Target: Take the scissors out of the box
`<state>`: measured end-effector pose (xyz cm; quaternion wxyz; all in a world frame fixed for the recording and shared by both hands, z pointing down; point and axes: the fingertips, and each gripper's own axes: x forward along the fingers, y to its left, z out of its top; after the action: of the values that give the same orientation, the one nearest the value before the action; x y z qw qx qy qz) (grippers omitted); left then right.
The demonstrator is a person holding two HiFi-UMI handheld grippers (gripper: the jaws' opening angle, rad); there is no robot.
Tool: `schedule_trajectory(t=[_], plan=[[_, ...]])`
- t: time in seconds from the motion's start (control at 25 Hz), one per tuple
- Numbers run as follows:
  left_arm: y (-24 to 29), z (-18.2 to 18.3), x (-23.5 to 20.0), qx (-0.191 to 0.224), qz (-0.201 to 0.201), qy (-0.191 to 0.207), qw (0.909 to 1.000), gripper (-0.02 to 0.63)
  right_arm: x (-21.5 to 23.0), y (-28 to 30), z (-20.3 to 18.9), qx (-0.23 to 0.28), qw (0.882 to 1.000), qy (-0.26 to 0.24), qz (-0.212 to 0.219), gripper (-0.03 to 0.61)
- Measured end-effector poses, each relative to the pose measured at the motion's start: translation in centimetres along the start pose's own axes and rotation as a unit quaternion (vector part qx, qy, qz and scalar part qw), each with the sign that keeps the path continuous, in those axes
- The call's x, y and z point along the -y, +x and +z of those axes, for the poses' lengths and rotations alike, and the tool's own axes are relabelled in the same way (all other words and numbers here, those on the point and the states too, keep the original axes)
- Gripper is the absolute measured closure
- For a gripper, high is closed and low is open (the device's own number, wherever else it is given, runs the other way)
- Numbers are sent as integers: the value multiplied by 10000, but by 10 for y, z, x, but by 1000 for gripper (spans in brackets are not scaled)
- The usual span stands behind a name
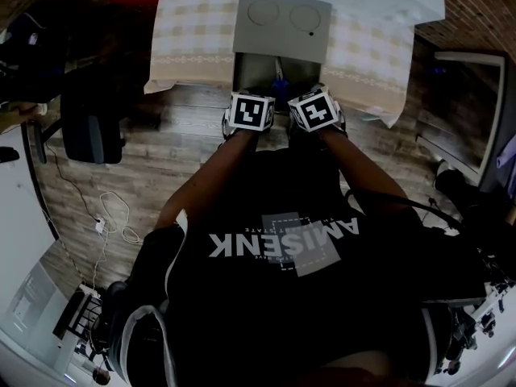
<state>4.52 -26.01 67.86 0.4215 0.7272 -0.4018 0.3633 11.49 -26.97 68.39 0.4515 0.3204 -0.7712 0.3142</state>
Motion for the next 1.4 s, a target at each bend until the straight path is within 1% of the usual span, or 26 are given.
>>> schedule_trajectory(t=[0.04, 0.16, 0.28, 0.36, 0.44, 0.56, 0.6, 0.68, 0.76, 0.84, 0.92, 1.08, 1.2, 1.32, 1.4], plan=[[0, 1, -2, -14, 71, 57, 10000, 489, 0, 1, 1, -4, 10000, -13, -16, 459], [2, 7, -6, 15, 265, 365, 9990, 488, 0, 1, 7, -37, 9997, -193, -111, 459], [13, -9, 2, -287, 182, 407, 9986, 488, 2, 1, 5, -138, 9993, -296, -174, 459], [20, -17, 4, -399, 176, 510, 9977, 488, 1, 1, 4, -204, 9990, -323, -215, 459], [22, -20, 3, -433, 274, 625, 9967, 488, -1, 0, 4, -295, 9981, -477, -273, 459], [20, -17, -1, -410, 441, 658, 9960, 486, -4, 1, 3, -357, 9966, -668, -337, 451], [20, -15, -1, -401, 443, 670, 9960, 487, -3, 2, 2, -353, 9964, -692, -349, 461], [21, -14, 2, -385, 317, 713, 9962, 488, -2, 4, 0, -353, 9958, -748, -393, 489], [22, -14, 9, -381, 81, 735, 9965, 489, 0, 4, -2, -397, 9948, -840, -421, 506], [23, -13, 15, -382, -142, 771, 9962, 529, -1, 3, -1, -431, 9944, -896, -363, 509], [25, -11, 19, -399, -255, 874, 9950, 562, -2, 2, 0, -408, 9952, -853, -263, 512], [28, -10, 21, -512, -308, 992, 9933, 580, -2, -1, 2, -306, 9970, -686, -201, 518], [29, -8, 24, -516, -369, 1046, 9925, 590, 0, -2, 4, -213, 9978, -598, -203, 523], [24, 4, 24, -357, -348, 1127, 9924, 600, 1, -1, 5, -130, 9981, -568, -209, 525], [21, 10, 24, -237, -364, 1036, 9937, 601, 2, -2, 5, -69, 9983, -547, -211, 525]])
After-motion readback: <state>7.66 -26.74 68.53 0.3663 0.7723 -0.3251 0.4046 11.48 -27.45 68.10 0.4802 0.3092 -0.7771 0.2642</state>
